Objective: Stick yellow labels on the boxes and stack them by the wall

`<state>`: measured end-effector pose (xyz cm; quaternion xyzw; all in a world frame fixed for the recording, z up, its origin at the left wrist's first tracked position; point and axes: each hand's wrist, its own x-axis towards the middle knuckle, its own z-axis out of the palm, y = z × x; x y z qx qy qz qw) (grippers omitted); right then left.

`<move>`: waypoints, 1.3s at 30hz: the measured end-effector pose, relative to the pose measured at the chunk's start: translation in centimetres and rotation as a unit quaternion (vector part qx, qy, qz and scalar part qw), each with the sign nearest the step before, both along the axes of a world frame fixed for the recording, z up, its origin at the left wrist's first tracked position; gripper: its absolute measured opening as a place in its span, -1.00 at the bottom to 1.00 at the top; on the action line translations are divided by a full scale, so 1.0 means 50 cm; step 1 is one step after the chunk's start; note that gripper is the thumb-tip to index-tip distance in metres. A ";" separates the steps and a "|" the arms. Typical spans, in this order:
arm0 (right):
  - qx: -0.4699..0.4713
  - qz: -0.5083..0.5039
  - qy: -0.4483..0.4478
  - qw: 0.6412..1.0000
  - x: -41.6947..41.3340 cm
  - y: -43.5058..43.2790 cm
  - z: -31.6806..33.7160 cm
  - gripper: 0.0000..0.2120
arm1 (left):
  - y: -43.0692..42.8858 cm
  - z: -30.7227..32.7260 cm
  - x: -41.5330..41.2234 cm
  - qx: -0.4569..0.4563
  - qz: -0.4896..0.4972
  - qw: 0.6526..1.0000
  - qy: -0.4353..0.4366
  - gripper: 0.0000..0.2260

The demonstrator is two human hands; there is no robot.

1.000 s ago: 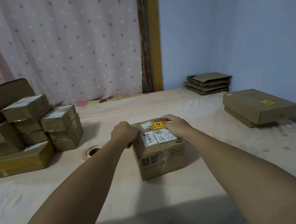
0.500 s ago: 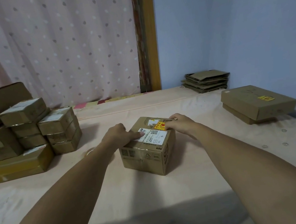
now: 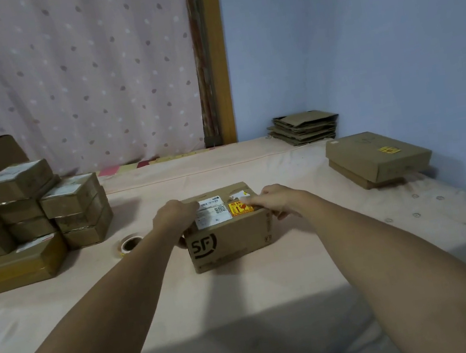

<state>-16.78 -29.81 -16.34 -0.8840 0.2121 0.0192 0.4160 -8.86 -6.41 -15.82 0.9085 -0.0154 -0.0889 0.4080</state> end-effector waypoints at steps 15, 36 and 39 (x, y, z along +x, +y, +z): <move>0.253 -0.139 -0.183 0.940 -0.137 -0.179 0.008 -0.52 | -0.225 0.011 -0.041 -0.398 -0.068 0.915 0.010 -0.69; 0.149 -0.399 -0.411 0.806 -0.238 -0.514 0.097 -0.43 | -0.826 0.131 -0.089 -0.385 -0.171 0.904 -0.074 -0.48; 0.126 -0.411 -0.410 0.805 -0.228 -0.543 0.079 -0.39 | -0.909 0.103 -0.035 -0.360 -0.174 0.916 -0.009 -0.05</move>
